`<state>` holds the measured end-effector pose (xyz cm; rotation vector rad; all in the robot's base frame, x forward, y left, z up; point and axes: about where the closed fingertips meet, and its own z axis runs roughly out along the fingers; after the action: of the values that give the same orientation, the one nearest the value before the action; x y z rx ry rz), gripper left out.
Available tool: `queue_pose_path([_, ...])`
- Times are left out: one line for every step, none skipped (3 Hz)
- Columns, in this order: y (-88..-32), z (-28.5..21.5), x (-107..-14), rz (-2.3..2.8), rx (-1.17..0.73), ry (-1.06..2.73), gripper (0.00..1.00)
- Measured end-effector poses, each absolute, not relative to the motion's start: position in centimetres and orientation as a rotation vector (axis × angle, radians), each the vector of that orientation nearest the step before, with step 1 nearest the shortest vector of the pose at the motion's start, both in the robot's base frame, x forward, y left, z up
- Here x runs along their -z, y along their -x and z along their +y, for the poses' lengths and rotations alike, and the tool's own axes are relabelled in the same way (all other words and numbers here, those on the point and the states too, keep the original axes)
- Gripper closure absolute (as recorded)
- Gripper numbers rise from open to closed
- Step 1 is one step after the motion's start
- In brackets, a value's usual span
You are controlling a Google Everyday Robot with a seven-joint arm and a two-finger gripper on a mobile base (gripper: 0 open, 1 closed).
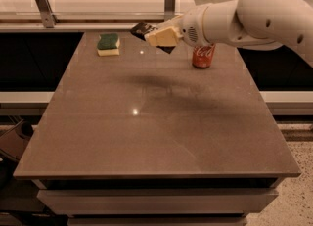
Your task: Move rxbar chocolate near sponge
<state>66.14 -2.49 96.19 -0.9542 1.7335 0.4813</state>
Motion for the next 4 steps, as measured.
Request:
queue_pose_path([-69.4, -0.6, -95.8, 1.746, -0.415, 0.895, 1.0])
queue_pose_path([-72.9, 0.2, -94.7, 1.799, -0.342, 0.822, 1.0])
queue_pose_path([-73.7, 0.1, -94.5, 1.833, -0.351, 0.774, 1.0])
queue_pose_path([-73.7, -0.1, -94.6, 1.833, -0.353, 0.771, 1.0])
